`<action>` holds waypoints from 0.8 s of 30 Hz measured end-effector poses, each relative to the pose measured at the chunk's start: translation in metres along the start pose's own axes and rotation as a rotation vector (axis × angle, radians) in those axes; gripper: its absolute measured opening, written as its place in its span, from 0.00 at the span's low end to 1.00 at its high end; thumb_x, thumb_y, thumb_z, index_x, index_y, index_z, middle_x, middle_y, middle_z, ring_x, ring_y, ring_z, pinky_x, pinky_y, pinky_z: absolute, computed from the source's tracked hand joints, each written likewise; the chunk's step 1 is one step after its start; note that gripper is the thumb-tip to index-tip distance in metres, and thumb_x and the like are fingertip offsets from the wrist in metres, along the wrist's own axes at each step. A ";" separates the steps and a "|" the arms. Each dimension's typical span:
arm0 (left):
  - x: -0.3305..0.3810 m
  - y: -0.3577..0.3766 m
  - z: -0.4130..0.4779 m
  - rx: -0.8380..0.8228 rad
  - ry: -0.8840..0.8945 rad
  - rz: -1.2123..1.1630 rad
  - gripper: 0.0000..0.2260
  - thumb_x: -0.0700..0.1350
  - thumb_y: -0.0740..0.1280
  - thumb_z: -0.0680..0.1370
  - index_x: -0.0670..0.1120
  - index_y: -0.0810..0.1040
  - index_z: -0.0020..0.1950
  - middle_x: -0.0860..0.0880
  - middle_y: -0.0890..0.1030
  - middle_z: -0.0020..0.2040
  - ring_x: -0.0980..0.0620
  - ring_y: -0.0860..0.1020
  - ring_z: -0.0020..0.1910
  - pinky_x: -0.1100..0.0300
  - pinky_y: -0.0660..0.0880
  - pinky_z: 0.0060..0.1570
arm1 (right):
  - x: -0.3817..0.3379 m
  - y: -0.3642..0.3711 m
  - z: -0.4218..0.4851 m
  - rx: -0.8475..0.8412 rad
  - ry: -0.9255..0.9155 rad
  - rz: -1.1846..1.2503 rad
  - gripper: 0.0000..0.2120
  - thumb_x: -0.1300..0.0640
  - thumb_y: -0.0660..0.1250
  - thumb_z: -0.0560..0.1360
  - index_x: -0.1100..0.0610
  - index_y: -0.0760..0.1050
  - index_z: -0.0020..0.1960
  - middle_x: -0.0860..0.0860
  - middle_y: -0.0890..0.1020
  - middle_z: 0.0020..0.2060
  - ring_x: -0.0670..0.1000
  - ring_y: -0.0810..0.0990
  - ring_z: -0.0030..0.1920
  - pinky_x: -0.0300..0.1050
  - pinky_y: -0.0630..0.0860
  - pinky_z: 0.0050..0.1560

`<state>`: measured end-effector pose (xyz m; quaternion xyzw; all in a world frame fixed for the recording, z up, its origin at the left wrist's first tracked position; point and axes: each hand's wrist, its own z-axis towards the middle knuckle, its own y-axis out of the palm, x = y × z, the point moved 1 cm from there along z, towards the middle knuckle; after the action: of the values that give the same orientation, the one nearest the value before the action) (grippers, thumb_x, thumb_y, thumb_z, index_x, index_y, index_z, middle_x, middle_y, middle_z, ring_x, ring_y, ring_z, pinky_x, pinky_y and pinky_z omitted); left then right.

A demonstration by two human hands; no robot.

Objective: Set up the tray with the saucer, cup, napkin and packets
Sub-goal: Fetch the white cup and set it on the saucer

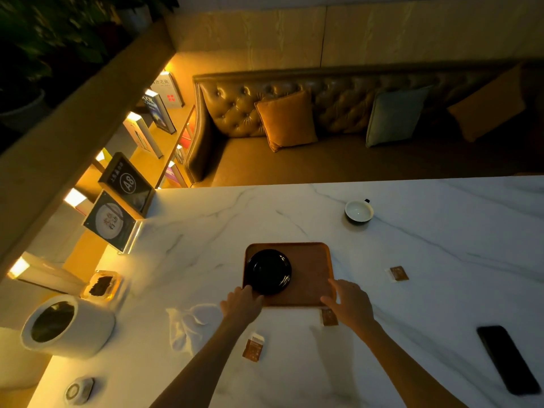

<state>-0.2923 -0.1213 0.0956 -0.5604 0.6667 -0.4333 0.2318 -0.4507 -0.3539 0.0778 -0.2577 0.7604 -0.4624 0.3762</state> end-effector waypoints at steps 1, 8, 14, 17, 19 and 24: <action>-0.001 0.002 -0.007 0.000 0.007 0.016 0.21 0.59 0.58 0.78 0.50 0.72 0.66 0.45 0.76 0.63 0.42 0.75 0.63 0.45 0.72 0.62 | 0.002 -0.003 -0.007 0.003 -0.008 -0.028 0.31 0.35 0.60 0.74 0.49 0.64 0.73 0.50 0.73 0.69 0.52 0.70 0.69 0.47 0.69 0.67; -0.016 0.000 -0.034 0.005 0.061 0.025 0.21 0.61 0.58 0.79 0.49 0.72 0.66 0.45 0.76 0.64 0.42 0.74 0.64 0.44 0.71 0.63 | 0.000 -0.008 -0.044 0.016 0.058 -0.009 0.31 0.36 0.60 0.75 0.50 0.64 0.73 0.50 0.72 0.70 0.52 0.69 0.70 0.46 0.67 0.67; -0.027 -0.008 -0.029 -0.044 0.129 0.011 0.21 0.59 0.58 0.79 0.48 0.72 0.67 0.45 0.76 0.66 0.42 0.75 0.65 0.45 0.71 0.65 | -0.009 -0.005 -0.080 0.019 0.164 0.144 0.29 0.38 0.59 0.76 0.49 0.62 0.74 0.50 0.70 0.71 0.52 0.69 0.70 0.49 0.67 0.69; -0.024 -0.007 -0.023 -0.070 0.178 0.003 0.19 0.56 0.58 0.80 0.47 0.73 0.64 0.44 0.78 0.64 0.42 0.76 0.63 0.47 0.73 0.64 | 0.002 -0.008 -0.101 0.007 0.251 0.219 0.31 0.35 0.58 0.75 0.48 0.63 0.74 0.49 0.70 0.71 0.51 0.69 0.70 0.50 0.67 0.69; -0.018 -0.003 -0.023 -0.094 0.200 -0.010 0.17 0.55 0.58 0.80 0.45 0.74 0.61 0.44 0.78 0.62 0.42 0.77 0.61 0.47 0.73 0.63 | 0.016 -0.014 -0.111 0.006 0.293 0.262 0.31 0.36 0.59 0.75 0.50 0.64 0.73 0.49 0.70 0.71 0.51 0.70 0.70 0.50 0.67 0.69; 0.013 0.000 -0.026 -0.127 0.220 -0.067 0.15 0.55 0.58 0.81 0.45 0.75 0.58 0.45 0.79 0.59 0.44 0.78 0.57 0.52 0.73 0.57 | 0.056 -0.038 -0.106 -0.016 0.392 0.326 0.29 0.38 0.61 0.75 0.50 0.65 0.72 0.52 0.73 0.69 0.53 0.73 0.68 0.51 0.70 0.67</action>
<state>-0.3167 -0.1257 0.1115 -0.5451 0.6949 -0.4567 0.1068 -0.5678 -0.3583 0.1235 -0.0403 0.8540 -0.4306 0.2892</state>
